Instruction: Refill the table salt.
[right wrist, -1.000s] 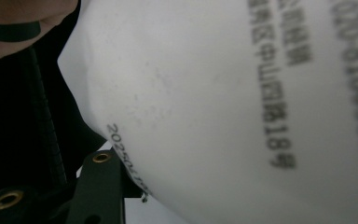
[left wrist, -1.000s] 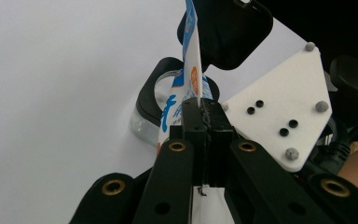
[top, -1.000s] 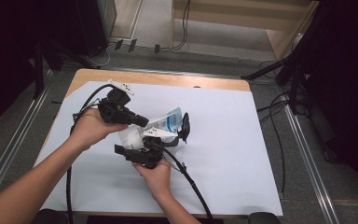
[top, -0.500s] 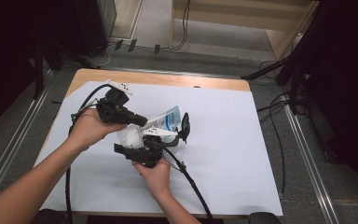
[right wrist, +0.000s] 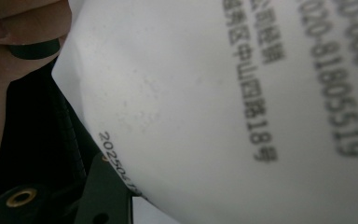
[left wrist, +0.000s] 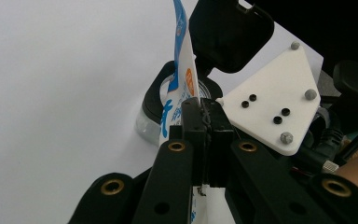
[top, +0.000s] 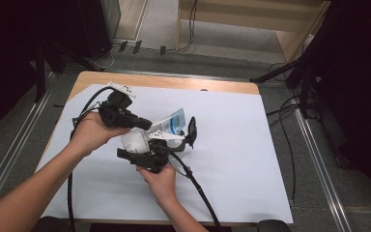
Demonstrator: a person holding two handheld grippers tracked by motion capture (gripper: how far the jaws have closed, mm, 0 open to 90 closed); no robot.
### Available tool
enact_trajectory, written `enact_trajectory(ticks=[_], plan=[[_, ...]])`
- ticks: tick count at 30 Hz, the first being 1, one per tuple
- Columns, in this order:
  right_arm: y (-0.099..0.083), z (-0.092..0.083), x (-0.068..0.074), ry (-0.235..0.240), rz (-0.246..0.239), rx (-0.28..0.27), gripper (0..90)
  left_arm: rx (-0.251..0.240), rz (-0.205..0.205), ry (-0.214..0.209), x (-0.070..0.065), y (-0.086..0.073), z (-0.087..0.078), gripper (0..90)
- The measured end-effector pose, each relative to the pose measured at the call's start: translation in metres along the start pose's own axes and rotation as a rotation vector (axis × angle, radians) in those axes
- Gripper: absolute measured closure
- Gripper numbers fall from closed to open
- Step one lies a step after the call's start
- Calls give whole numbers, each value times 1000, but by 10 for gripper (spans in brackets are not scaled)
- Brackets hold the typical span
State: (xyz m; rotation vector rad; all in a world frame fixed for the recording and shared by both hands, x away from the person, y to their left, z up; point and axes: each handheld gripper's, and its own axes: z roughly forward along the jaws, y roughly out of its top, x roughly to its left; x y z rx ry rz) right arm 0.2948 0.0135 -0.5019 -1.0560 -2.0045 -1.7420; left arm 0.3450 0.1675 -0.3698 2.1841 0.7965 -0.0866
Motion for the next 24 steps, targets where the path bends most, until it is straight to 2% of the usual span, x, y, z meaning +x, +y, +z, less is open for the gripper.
enact_trajectory(ticks=[24], plan=[[2,-1,0,-1,5,3,548,-3,3,-4,0,2,1,900]])
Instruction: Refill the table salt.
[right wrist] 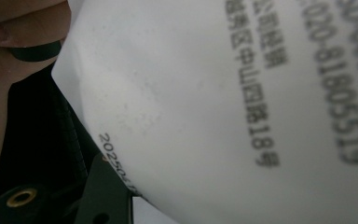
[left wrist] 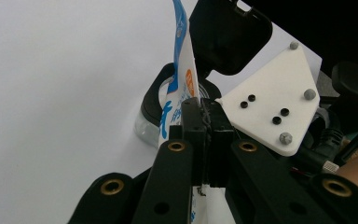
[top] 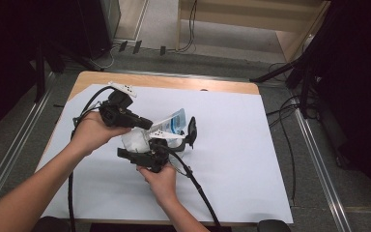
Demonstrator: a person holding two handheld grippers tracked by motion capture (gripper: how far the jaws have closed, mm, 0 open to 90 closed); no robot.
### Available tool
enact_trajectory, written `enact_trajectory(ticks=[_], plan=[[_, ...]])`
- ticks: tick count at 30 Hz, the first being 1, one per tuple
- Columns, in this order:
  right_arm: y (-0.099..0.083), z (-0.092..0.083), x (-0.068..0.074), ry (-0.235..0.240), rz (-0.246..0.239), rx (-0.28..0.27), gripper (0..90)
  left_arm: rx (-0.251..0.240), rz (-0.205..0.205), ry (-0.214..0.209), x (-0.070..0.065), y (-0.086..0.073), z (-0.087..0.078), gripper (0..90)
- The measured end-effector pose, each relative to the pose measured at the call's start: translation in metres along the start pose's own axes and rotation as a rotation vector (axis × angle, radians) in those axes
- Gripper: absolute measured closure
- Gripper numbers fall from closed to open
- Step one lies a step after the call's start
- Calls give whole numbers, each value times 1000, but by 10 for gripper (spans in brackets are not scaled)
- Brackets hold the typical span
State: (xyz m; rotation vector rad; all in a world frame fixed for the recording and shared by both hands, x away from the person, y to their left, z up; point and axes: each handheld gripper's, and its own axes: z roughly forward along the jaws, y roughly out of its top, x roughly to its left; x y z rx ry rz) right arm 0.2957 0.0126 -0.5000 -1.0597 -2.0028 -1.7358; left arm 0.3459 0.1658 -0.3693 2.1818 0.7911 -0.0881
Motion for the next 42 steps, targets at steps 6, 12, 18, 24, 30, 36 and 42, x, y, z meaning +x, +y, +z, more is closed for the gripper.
enact_trajectory(ticks=[6,12,18,24,30,36,42], plan=[[0,0,0,-2,1,0,548,1,1,-1,0,0,0,900],[0,0,0,-1,2,-1,548,2,2,2,0,1,0,900],[0,0,0,-9,-6,0,548,-2,1,-1,0,0,0,900],[0,1,0,-9,-6,0,548,-3,3,-3,0,0,0,900],[0,0,0,0,0,-8,548,-5,2,-4,0,1,-1,900],[1,0,1,-4,-6,-12,548,-8,2,-6,-1,1,0,900],[1,0,1,1,-1,-16,548,-10,4,-6,-1,1,-1,900]])
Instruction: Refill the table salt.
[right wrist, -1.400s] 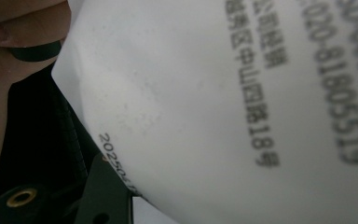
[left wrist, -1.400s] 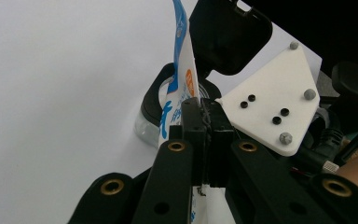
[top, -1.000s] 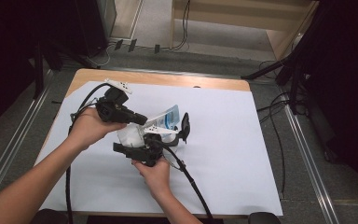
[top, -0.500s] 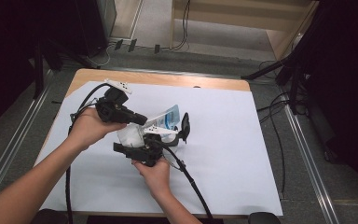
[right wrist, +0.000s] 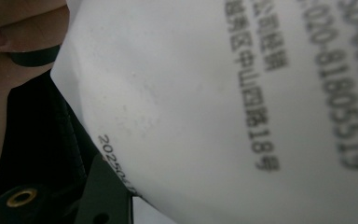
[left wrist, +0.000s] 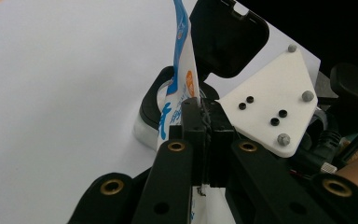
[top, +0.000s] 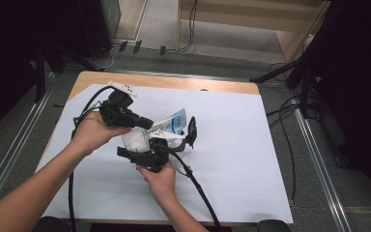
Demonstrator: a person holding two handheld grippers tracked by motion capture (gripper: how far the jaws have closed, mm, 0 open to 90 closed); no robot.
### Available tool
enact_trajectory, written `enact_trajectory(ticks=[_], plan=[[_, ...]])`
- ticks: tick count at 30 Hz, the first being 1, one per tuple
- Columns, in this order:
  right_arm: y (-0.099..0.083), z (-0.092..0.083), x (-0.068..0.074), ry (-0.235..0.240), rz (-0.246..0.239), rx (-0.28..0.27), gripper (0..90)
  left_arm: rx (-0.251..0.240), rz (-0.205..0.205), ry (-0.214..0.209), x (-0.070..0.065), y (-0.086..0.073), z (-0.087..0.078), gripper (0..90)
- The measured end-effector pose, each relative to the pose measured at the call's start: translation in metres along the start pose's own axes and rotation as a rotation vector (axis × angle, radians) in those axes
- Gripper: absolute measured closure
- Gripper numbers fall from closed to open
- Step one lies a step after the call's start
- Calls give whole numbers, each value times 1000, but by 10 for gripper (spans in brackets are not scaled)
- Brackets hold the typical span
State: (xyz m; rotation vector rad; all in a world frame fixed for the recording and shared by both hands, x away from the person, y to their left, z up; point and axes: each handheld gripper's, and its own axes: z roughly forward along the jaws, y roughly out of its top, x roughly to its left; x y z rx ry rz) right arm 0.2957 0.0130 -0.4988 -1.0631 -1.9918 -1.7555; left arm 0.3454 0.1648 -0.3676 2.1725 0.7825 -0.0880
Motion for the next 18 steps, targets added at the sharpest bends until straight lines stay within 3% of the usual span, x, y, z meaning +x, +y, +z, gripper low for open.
enact_trajectory(ticks=[18], plan=[[0,0,1,-4,2,-4,548,9,5,7,-1,1,0,900]])
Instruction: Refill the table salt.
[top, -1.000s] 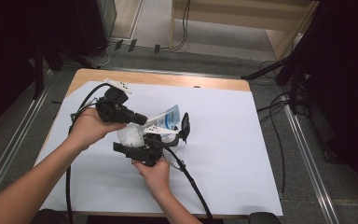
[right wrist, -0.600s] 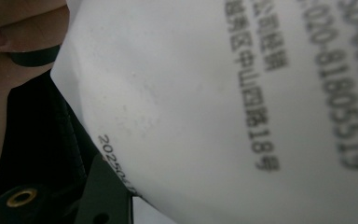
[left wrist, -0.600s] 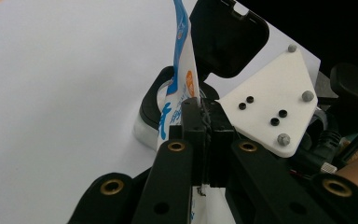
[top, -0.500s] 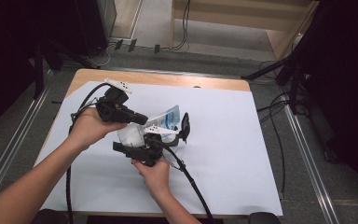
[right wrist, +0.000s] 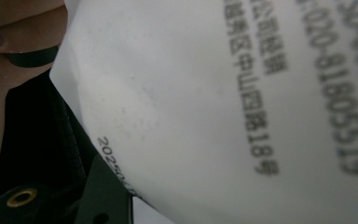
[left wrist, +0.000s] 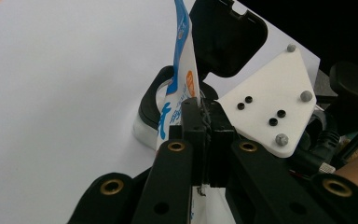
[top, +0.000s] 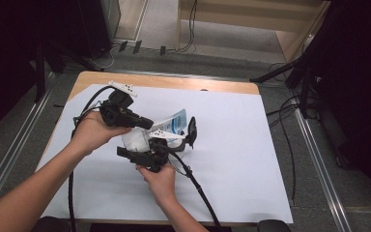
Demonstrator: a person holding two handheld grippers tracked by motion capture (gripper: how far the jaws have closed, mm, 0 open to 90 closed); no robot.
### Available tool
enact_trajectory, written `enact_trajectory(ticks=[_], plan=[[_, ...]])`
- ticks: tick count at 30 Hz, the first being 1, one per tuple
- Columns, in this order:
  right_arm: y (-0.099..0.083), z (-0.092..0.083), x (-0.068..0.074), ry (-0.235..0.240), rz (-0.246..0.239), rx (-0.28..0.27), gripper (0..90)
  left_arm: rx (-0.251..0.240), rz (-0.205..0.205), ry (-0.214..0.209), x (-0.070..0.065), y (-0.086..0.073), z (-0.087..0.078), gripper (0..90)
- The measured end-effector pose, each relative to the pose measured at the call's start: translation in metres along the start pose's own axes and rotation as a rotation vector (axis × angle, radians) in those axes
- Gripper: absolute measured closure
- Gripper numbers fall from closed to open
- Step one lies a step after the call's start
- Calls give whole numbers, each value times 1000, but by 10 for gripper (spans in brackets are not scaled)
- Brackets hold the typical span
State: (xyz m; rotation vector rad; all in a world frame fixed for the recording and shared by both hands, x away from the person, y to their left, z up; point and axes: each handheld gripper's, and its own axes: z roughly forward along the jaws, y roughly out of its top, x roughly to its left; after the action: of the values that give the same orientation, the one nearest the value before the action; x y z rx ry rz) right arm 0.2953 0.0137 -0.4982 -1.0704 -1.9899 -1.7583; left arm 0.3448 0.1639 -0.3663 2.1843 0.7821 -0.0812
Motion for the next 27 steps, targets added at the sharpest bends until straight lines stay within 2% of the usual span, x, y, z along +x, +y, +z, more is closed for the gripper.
enact_trajectory(ticks=[15,27], plan=[[0,0,0,-5,4,3,548,4,1,1,0,0,0,900],[-1,2,0,9,10,-3,548,5,1,5,0,0,0,900]])
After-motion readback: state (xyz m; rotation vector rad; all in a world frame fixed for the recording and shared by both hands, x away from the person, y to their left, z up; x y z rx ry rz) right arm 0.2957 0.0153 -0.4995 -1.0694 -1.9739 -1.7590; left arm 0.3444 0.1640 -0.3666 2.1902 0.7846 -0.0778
